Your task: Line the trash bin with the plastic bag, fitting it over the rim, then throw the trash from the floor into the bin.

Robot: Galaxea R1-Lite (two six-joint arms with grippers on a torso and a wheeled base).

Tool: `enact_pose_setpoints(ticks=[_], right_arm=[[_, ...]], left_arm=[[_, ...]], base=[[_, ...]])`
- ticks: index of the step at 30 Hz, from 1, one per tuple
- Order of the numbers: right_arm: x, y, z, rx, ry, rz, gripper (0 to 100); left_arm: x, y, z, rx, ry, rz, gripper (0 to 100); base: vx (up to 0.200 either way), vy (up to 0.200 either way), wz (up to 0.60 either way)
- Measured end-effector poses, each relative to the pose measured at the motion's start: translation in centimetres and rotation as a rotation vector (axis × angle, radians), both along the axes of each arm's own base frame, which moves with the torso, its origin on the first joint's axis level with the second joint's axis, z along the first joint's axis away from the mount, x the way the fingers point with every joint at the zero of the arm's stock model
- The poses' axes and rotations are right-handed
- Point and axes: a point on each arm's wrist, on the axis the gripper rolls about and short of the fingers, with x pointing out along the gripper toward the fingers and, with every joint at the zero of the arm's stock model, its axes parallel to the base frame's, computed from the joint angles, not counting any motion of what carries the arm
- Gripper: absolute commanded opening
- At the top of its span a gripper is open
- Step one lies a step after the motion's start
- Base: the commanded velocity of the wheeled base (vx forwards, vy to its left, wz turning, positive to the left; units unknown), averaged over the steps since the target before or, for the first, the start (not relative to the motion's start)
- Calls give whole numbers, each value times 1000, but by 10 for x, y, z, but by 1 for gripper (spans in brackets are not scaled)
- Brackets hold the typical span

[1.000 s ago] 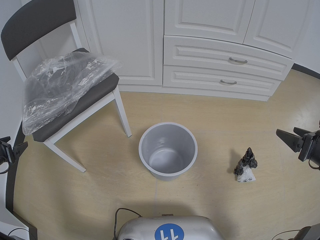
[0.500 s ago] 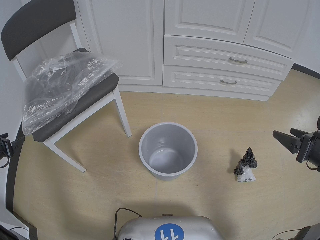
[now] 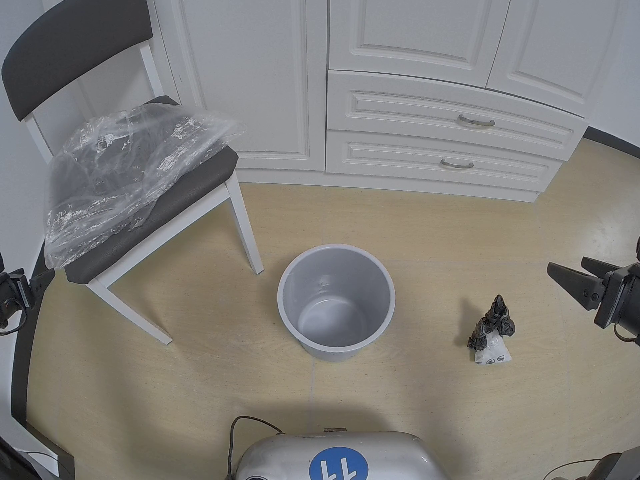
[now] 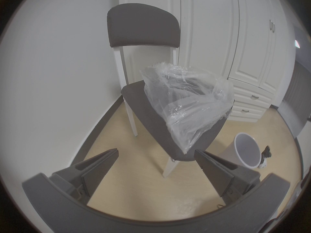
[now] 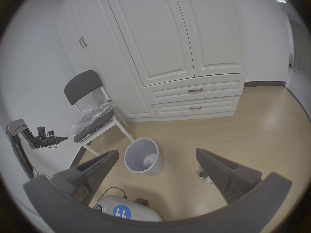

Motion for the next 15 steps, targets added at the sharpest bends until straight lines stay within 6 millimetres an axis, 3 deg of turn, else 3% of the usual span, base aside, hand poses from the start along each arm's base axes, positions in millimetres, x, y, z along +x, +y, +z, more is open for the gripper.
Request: enact_pose_setpoints(ticks=[15], right_arm=[[-4, -1, 4, 9, -20, 2, 100]], left_arm=[[21, 1, 4, -21, -146, 42, 100]], base=[[0, 0, 0]])
